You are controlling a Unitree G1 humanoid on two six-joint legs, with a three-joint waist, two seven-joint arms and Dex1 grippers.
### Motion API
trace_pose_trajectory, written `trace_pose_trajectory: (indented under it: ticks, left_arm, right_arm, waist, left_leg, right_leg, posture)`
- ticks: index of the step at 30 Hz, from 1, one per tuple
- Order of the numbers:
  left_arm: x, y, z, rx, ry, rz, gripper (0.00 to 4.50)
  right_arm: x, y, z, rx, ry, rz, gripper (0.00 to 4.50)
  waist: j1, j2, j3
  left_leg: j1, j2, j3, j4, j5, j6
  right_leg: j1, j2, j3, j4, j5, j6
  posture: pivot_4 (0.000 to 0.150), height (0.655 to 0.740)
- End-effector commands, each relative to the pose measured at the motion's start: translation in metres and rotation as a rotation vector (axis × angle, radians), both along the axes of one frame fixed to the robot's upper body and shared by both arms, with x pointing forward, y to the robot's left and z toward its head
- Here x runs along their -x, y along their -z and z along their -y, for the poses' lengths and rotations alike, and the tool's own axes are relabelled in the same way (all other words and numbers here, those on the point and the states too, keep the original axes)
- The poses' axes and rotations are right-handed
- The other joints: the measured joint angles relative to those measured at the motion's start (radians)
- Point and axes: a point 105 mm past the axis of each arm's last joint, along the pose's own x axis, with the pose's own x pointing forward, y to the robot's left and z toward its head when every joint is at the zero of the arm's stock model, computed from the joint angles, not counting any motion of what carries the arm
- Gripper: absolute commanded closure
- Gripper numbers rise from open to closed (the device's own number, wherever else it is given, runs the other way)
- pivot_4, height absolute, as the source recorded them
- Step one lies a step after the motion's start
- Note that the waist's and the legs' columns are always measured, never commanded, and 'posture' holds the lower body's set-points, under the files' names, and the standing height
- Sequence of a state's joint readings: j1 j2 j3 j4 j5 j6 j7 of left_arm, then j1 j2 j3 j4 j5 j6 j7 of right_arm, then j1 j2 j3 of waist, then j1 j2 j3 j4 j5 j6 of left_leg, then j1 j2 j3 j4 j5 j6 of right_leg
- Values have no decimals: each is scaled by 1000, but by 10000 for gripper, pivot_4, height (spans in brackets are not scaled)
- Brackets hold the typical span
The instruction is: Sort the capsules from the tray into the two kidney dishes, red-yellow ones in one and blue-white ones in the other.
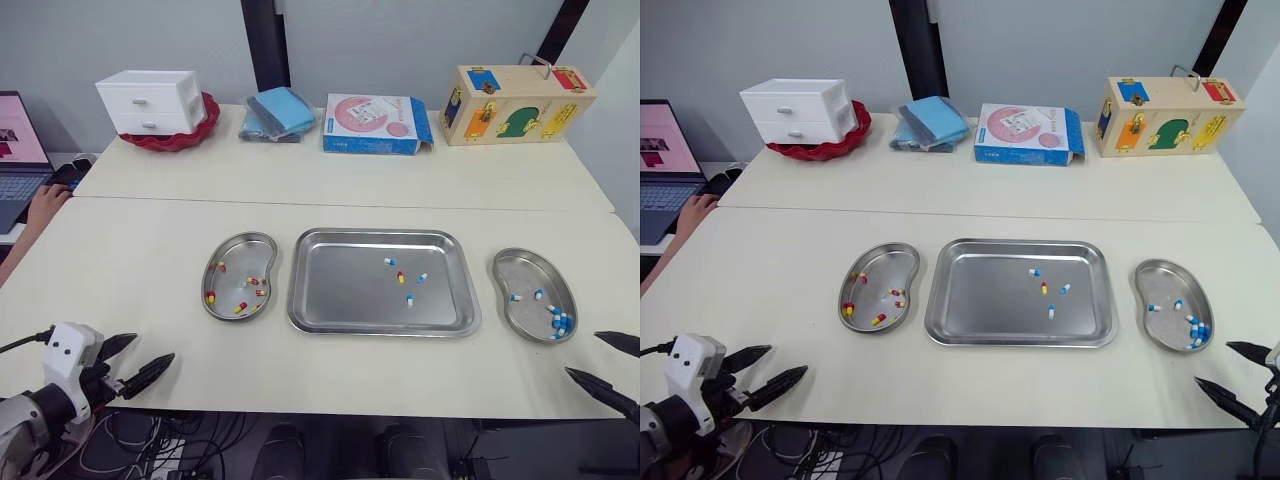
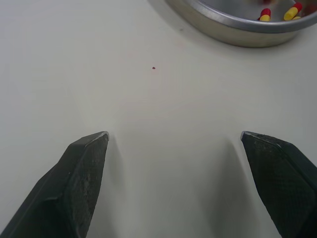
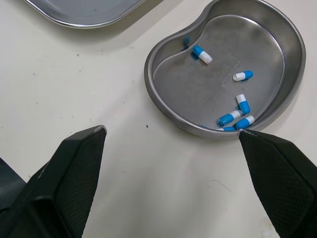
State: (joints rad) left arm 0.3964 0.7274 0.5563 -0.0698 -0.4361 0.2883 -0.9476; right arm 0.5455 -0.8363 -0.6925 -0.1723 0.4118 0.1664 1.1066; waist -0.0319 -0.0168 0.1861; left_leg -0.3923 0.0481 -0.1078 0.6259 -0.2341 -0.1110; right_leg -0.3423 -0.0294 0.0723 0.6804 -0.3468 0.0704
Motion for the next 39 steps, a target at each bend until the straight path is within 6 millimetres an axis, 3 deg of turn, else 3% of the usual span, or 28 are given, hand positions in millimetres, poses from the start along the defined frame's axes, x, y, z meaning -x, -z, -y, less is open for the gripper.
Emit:
trace_pose_trajectory:
  ticks: [1, 8, 12, 20, 25, 32, 39]
  left_arm:
    - [3, -7, 2, -32, 31, 29, 721]
    - [1, -14, 14, -41, 77, 47, 721]
    - [8, -18, 36, -47, 228, 33, 721]
    - [16, -39, 121, 131, 663, 164, 721]
    - [9, -47, 152, 201, 787, 268, 721]
    - [6, -45, 169, 244, 845, 318, 721]
    - [5, -43, 179, 252, 849, 397, 721]
  right_arm:
    - [-4, -9, 0, 37, -19, 29, 0]
    - [-8, -9, -2, 43, -28, 30, 0]
    - [-5, -9, -3, 50, -28, 28, 0]
    - [9, -8, -7, 60, -22, 12, 0]
    - [23, -5, -19, 52, -40, -34, 0]
    - [30, -13, -59, -7, -133, -54, 0]
    - [-3, -33, -129, -127, -186, 42, 0]
  waist:
    - [0, 0, 0]
    - [1, 0, 0]
    - [1, 0, 0]
    - [4, 1, 0]
    - [3, 2, -1]
    - [-2, 3, -2]
    - [-1, 2, -2]
  left_leg:
    - [0, 0, 0, 0, 0, 0]
    - [0, 0, 0, 0, 0, 0]
    - [0, 0, 0, 0, 0, 0]
    - [0, 0, 0, 0, 0, 0]
    - [0, 0, 0, 0, 0, 0]
    - [0, 0, 0, 0, 0, 0]
    - [0, 0, -1, 1, 0, 0]
  right_leg:
    - [0, 0, 0, 0, 0, 0]
    - [0, 0, 0, 0, 0, 0]
    - [0, 0, 0, 0, 0, 0]
    - [0, 0, 0, 0, 0, 0]
    - [1, 0, 0, 0, 0, 0]
    - [1, 0, 0, 0, 0, 0]
    - [1, 1, 0, 0, 0, 0]
  posture:
    - [1500, 7400]
    - [1500, 7400]
    - [1500, 7400]
    - [1500, 7400]
    - [1500, 7400]
    - [1500, 7400]
    - [1500, 7400]
